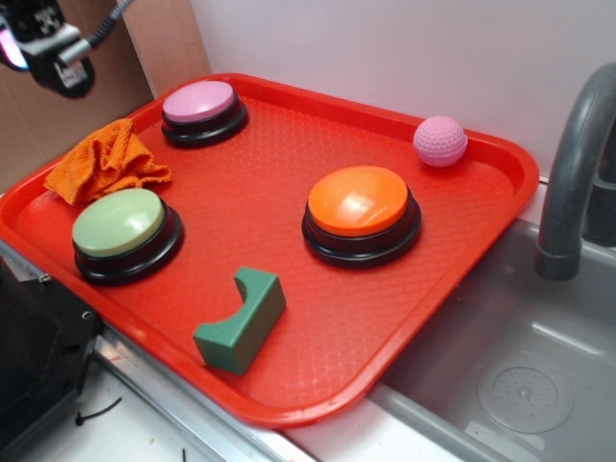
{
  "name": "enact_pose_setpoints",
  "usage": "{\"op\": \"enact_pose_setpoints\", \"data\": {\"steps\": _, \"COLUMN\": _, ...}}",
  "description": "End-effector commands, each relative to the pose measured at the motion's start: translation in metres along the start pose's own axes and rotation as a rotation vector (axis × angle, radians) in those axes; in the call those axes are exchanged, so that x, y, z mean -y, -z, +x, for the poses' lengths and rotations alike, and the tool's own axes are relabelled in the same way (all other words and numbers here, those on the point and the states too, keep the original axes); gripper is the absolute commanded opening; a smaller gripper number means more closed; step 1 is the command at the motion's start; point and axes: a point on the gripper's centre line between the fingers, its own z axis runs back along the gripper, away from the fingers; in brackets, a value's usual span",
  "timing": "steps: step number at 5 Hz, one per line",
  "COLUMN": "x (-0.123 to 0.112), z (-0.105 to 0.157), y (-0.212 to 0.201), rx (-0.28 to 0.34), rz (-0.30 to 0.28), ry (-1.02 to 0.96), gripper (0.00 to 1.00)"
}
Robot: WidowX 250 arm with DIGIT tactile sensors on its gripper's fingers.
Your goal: Push the green button.
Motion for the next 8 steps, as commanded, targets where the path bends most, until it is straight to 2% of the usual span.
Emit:
{"op": "enact_pose_setpoints", "data": {"steps": 1, "x": -0.001, "z": 0.009, "y": 0.056, "rx": 0.002, "rz": 0.025, "ry": 0.078, "gripper": 1.0}}
{"op": "enact_pose_setpoints", "data": {"steps": 3, "x": 0.001, "z": 0.011, "y": 0.091, "rx": -0.04, "rz": 0.036, "ry": 0.073, "gripper": 1.0}}
{"op": "enact_pose_setpoints", "data": {"steps": 7, "x": 0.002, "z": 0.006, "y": 0.111, "rx": -0.097, "rz": 0.028, "ry": 0.084, "gripper": 1.0}}
{"op": "enact_pose_setpoints", "data": {"steps": 8, "x": 0.001, "z": 0.008, "y": 0.102, "rx": -0.107, "rz": 0.029, "ry": 0.082, "gripper": 1.0}}
